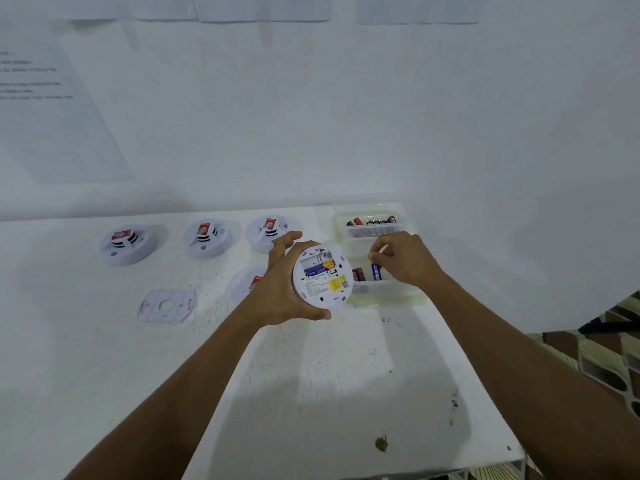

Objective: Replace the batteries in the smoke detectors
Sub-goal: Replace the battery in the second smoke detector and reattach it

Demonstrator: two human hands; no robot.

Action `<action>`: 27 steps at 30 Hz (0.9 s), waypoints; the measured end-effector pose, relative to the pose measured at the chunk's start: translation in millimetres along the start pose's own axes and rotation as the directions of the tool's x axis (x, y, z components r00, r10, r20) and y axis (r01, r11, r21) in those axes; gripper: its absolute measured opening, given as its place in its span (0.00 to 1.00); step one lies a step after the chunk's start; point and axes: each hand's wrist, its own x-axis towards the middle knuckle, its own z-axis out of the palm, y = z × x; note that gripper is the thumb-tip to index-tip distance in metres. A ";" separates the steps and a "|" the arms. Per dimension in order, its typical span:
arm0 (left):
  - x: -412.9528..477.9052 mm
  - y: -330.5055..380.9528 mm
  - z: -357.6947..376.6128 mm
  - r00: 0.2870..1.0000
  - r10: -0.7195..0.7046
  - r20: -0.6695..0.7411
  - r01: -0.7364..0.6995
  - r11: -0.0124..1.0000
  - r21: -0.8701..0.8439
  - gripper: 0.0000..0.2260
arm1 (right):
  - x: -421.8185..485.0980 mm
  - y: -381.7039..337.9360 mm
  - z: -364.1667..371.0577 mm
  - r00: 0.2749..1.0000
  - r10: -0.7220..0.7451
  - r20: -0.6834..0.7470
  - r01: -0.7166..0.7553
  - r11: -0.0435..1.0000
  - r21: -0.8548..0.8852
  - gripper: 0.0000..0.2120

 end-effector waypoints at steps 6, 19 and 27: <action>4.7 5.0 -1.3 1.000 0.015 -0.001 -0.015 1.000 -0.004 0.42 | 3.6 -2.4 -2.5 0.984 0.025 0.177 -0.036 0.998 0.060 0.04; 14.0 6.0 6.6 0.999 0.042 -0.011 -0.042 0.998 0.036 0.42 | -59.7 -59.8 7.6 0.989 -0.086 -0.124 0.130 0.904 0.407 0.05; 11.0 9.5 15.8 0.995 0.063 -0.077 -0.061 0.998 0.026 0.42 | -66.5 -68.2 23.1 0.968 0.106 -0.228 0.023 0.866 0.499 0.06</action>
